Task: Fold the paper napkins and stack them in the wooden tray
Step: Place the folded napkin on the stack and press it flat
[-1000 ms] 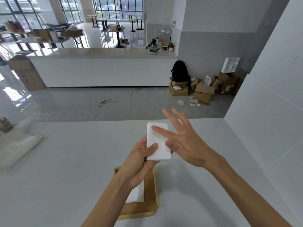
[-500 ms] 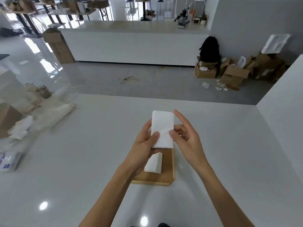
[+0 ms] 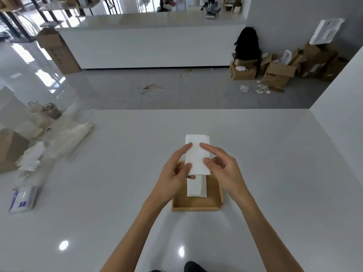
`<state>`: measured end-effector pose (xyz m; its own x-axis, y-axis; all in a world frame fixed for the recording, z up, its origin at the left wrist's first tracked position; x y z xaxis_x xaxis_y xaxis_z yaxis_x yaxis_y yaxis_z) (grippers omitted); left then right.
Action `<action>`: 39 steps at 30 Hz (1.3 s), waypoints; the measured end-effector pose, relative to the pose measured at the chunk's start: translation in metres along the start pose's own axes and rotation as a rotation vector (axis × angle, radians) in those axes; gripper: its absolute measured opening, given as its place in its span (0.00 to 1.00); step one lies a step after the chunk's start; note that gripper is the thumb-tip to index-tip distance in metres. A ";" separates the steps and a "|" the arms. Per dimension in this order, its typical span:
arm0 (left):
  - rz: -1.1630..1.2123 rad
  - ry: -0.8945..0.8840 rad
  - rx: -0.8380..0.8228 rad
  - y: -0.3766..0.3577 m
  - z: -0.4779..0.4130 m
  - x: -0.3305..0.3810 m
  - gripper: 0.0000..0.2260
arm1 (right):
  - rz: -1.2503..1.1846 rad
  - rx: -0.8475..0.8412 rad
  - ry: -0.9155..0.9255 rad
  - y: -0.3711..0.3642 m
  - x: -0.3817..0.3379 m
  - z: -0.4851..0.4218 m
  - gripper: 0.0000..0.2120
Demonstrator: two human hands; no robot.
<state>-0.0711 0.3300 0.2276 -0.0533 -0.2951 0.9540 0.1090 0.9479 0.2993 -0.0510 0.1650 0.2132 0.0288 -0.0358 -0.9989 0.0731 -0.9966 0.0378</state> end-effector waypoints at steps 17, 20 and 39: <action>-0.141 0.462 -0.411 -0.084 0.012 -0.231 0.30 | 0.374 -0.086 -0.455 -0.028 0.217 0.041 0.27; -0.164 0.486 -0.392 -0.089 -0.019 -0.253 0.31 | 0.460 -0.130 -0.452 -0.030 0.236 0.008 0.27; -0.534 0.436 -0.248 -0.100 -0.049 -0.310 0.28 | 0.621 0.231 -0.567 -0.018 0.291 -0.013 0.28</action>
<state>-0.0167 0.3211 -0.0971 0.2326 -0.7795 0.5816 0.4029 0.6215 0.6719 -0.0308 0.1731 -0.0778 -0.5090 -0.5480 -0.6638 0.0035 -0.7725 0.6350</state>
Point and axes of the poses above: each hand's wrist, its own z-axis away from the middle knuckle, its own y-axis out of the back of the hand, x = y × z, the point moved 8 cm from there along -z, towards the middle knuckle, and after that the axes turned 6 degrees about -z, right-handed, at the moved point
